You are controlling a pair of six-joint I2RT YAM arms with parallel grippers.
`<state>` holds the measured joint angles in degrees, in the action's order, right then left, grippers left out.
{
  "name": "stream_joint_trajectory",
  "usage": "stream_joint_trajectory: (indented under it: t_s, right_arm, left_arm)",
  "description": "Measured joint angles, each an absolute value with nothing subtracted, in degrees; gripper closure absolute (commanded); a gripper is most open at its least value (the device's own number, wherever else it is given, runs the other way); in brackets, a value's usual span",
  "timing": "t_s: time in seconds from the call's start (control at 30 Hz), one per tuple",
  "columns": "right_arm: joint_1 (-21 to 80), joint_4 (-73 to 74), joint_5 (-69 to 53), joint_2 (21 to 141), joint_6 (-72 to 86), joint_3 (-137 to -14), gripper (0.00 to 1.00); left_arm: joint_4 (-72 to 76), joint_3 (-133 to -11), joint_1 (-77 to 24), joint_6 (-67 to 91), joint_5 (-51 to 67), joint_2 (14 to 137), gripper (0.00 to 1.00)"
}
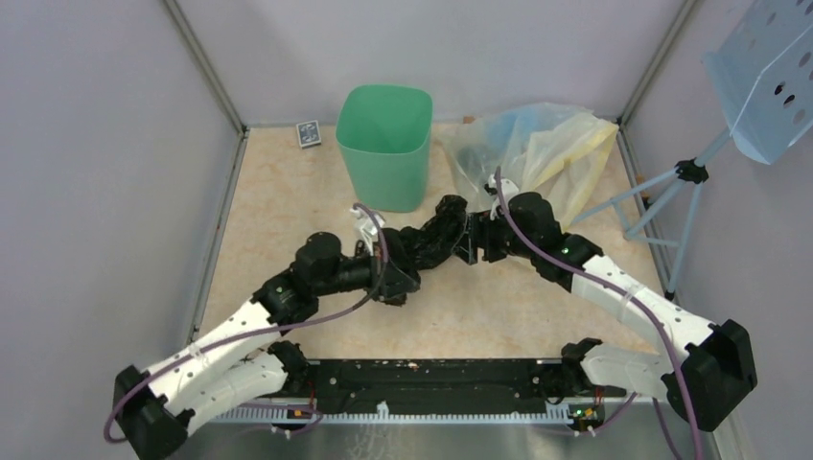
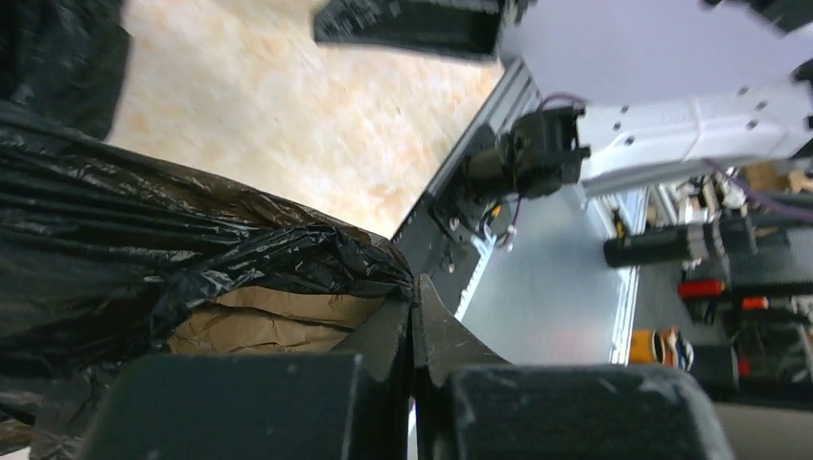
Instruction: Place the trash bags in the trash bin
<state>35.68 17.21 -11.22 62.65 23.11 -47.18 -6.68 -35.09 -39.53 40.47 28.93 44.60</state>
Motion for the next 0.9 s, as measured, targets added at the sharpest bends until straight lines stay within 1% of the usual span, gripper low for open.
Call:
stream_joint_trajectory:
  t_s: [0.17,0.2,0.23,0.27,0.33,0.37,0.47,0.5,0.53,0.6,0.73,0.8,0.83,0.87,0.9]
  right_arm:
    - [35.83,18.37,-4.19,62.63,25.12,-46.92,0.32]
    - [35.83,18.96,-2.42,62.63,25.54,-46.92,0.32]
    - [35.83,19.46,-1.15,62.63,25.80,-46.92,0.32]
    - [35.86,19.77,-0.25,62.63,26.17,-46.92,0.32]
    - [35.83,20.16,1.19,62.63,26.63,-46.92,0.32]
    - [35.83,20.23,1.67,62.63,26.85,-46.92,0.32]
    - [35.83,20.38,2.52,62.63,27.11,-46.92,0.32]
    - [35.83,20.58,2.72,62.63,27.11,-46.92,0.32]
    - [35.83,20.78,2.85,62.63,27.09,-46.92,0.32]
    - [35.83,21.08,2.96,62.63,27.05,-46.92,0.32]
    - [35.83,21.10,1.17,62.22,26.00,-46.81,0.32]
    - [35.83,21.04,-1.06,61.32,25.21,-46.50,0.33]
    - [35.83,21.17,-2.57,60.75,24.80,-46.37,0.34]
    - [35.83,21.17,-4.12,60.31,24.40,-46.33,0.34]
    - [35.83,21.08,-5.63,59.94,24.01,-46.17,0.35]
  left_arm:
    - [-3.53,-36.25,-54.54,39.05,21.28,52.95,1.00]
    - [-3.01,-36.97,-57.36,38.65,20.23,54.72,0.97]
    - [-2.68,-37.91,-60.36,37.98,18.76,56.60,0.92]
    - [-2.09,-39.22,-63.72,37.06,17.26,58.89,0.83]
    - [-0.73,-42.26,-69.91,35.03,14.98,63.94,0.57]
    - [-0.16,-44.31,-72.88,34.02,13.98,67.11,0.47]
    - [-1.43,-49.84,-77.76,30.92,12.88,74.32,0.13]
    - [-2.85,-52.01,-78.65,30.13,12.34,76.47,0.06]
    - [-4.21,-53.87,-79.13,29.23,11.81,78.08,0.02]
    - [-7.77,-57.49,-79.55,28.23,10.39,80.31,0.01]
    - [-12.84,-61.21,-79.50,26.89,9.30,80.25,0.01]
    - [-15.05,-63.46,-79.50,26.83,9.30,79.92,0.04]
    - [-16.10,-64.73,-79.50,26.87,9.04,79.59,0.10]
    - [-17.02,-65.98,-79.48,27.11,8.27,79.02,0.18]
    - [-17.63,-66.76,-79.31,27.59,7.51,78.17,0.30]
